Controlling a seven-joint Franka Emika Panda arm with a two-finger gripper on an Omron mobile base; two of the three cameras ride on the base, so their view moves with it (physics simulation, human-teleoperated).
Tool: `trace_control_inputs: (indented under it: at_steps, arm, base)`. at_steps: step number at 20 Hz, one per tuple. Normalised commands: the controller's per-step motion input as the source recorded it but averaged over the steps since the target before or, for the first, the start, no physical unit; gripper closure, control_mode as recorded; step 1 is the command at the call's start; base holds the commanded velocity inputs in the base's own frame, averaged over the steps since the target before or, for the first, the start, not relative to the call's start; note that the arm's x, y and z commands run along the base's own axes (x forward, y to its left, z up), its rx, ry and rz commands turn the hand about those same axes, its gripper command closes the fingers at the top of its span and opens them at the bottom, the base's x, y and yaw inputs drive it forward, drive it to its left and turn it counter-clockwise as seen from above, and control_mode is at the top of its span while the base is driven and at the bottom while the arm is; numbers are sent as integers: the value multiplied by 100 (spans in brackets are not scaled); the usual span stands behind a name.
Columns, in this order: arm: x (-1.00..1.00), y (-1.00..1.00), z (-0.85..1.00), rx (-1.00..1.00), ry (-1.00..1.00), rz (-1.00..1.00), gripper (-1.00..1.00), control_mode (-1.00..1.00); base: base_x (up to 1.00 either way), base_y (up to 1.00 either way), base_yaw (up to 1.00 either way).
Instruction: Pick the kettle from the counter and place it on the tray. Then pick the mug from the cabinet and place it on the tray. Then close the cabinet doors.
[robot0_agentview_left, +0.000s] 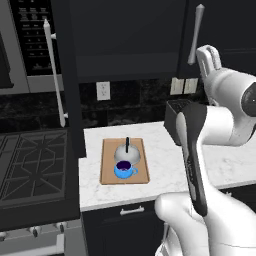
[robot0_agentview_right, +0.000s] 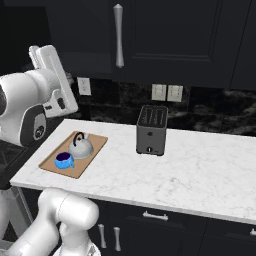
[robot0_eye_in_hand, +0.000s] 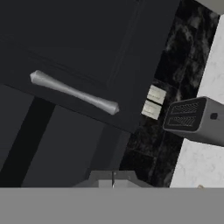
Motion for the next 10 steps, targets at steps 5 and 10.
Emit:
trace_control_inputs:
  at_steps: [5,10]
  arm:
    - [-34,11,-1,-1,0,1,100,-100]
    - [-79,78,-1,-5,0,0,100,-100]
  base:
    - [0,0,0]
    - [0,0,0]
